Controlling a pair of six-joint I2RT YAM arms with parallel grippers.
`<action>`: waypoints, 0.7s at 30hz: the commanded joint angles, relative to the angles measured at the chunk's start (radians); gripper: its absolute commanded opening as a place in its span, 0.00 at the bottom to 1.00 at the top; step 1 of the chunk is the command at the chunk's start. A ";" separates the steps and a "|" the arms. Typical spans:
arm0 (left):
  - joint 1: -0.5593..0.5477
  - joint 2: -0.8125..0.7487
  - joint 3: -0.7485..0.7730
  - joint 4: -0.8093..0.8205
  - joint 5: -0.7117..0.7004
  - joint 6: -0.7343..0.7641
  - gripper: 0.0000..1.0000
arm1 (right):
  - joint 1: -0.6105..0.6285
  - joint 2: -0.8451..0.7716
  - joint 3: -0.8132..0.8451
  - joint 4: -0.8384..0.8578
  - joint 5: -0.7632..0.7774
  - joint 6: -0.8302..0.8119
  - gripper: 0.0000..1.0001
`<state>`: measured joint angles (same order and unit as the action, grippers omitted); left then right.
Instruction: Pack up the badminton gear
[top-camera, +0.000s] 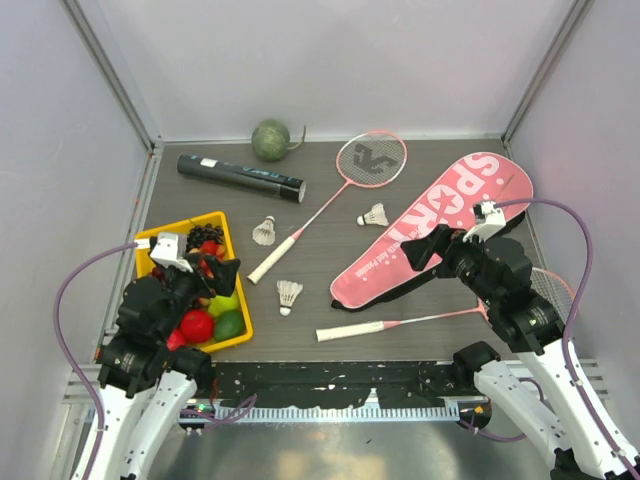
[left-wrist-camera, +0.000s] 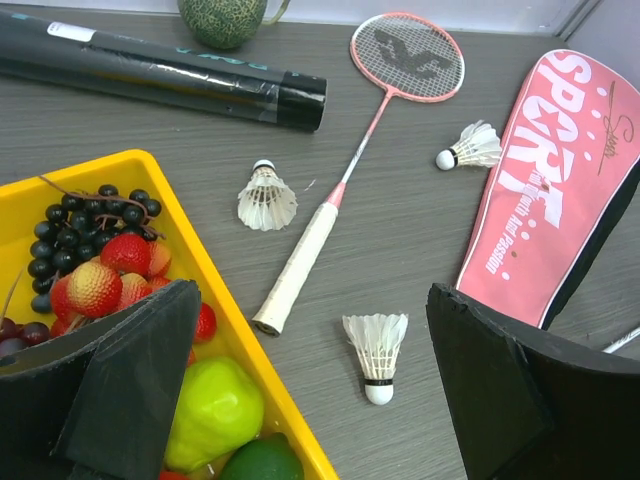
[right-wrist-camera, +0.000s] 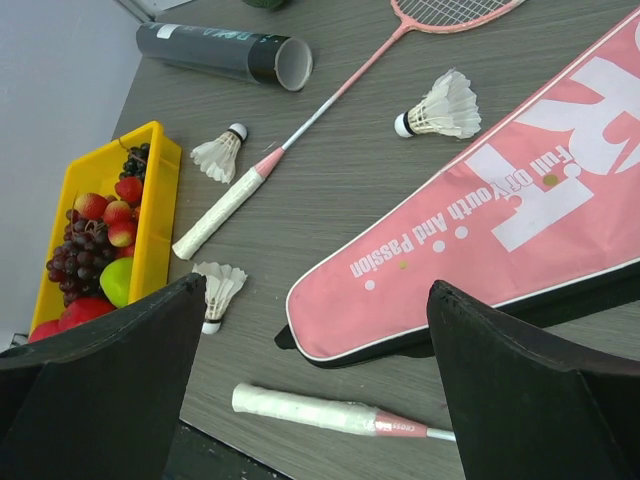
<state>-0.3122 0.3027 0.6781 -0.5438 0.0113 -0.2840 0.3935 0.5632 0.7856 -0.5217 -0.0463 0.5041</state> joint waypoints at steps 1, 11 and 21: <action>-0.005 -0.010 0.001 0.024 -0.031 -0.009 1.00 | 0.004 -0.012 0.024 0.058 -0.003 0.022 0.95; -0.010 -0.013 -0.005 0.027 -0.042 -0.003 1.00 | 0.004 -0.019 0.023 0.124 -0.009 0.045 0.95; -0.010 -0.040 0.011 0.013 -0.114 -0.009 1.00 | 0.007 0.110 -0.132 0.550 -0.049 0.209 0.82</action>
<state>-0.3187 0.2966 0.6746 -0.5465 -0.0628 -0.2848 0.3935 0.5816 0.7143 -0.2543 -0.0662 0.6018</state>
